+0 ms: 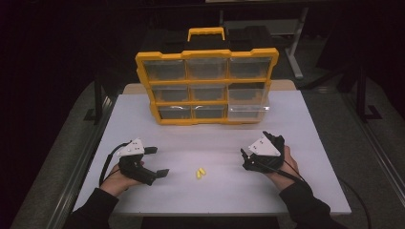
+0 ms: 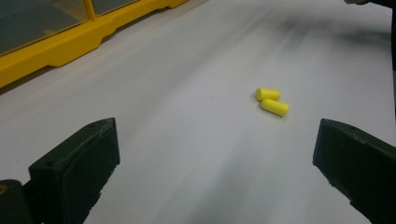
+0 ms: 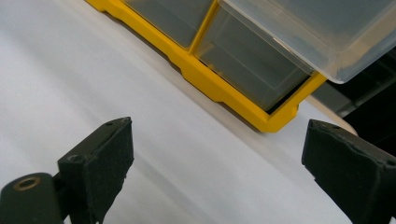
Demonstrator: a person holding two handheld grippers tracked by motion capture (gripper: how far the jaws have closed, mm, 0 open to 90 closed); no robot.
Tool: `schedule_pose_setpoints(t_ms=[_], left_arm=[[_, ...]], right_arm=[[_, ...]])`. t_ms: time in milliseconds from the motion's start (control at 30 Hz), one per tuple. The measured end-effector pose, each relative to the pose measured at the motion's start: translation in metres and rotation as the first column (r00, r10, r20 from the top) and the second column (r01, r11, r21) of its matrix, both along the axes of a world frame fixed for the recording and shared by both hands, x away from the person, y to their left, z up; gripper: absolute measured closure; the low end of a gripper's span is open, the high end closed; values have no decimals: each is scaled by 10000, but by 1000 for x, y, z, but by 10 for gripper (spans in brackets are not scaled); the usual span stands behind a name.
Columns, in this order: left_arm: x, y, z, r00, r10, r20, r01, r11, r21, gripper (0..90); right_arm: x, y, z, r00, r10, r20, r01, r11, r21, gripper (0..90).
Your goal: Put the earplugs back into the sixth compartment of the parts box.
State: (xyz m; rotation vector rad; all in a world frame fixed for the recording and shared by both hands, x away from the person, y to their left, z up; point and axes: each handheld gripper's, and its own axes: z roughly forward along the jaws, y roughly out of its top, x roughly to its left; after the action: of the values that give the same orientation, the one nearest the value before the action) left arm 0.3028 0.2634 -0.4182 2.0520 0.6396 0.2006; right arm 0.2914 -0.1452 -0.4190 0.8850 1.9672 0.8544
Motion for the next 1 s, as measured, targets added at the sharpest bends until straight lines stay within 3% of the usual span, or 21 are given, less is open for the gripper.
schedule_pose_setpoints(t_ms=[167, 467, 700, 767, 867, 1000], left_arm=[[-3, 2, 1, 10000, 74, 4, -74, 10000, -28, 2], [-3, 2, 1, 9999, 91, 50, -91, 10000, -20, 3], [-2, 0, 2, 10000, 11, 52, -11, 10000, -5, 2], [-1, -1, 2, 10000, -40, 84, 40, 10000, 12, 2], [-1, -1, 2, 10000, -38, 70, 38, 10000, -25, 2], [0, -1, 2, 10000, -61, 60, 61, 10000, -52, 3]], right_arm=[[3, -4, 1, 9997, 36, -234, -23, 9984, 566, 84], [5, -9, 4, 9973, 332, -662, -218, 9859, 1661, 84], [6, -17, 7, 9914, 546, -1193, -170, 9551, 2959, 84], [7, -20, 6, 9882, 807, -1303, -325, 9412, 3363, 85], [7, -24, 4, 9818, 1238, -1439, -635, 9286, 3655, 84], [6, -28, 2, 9706, 1730, -1674, -1002, 9226, 3726, 87]])
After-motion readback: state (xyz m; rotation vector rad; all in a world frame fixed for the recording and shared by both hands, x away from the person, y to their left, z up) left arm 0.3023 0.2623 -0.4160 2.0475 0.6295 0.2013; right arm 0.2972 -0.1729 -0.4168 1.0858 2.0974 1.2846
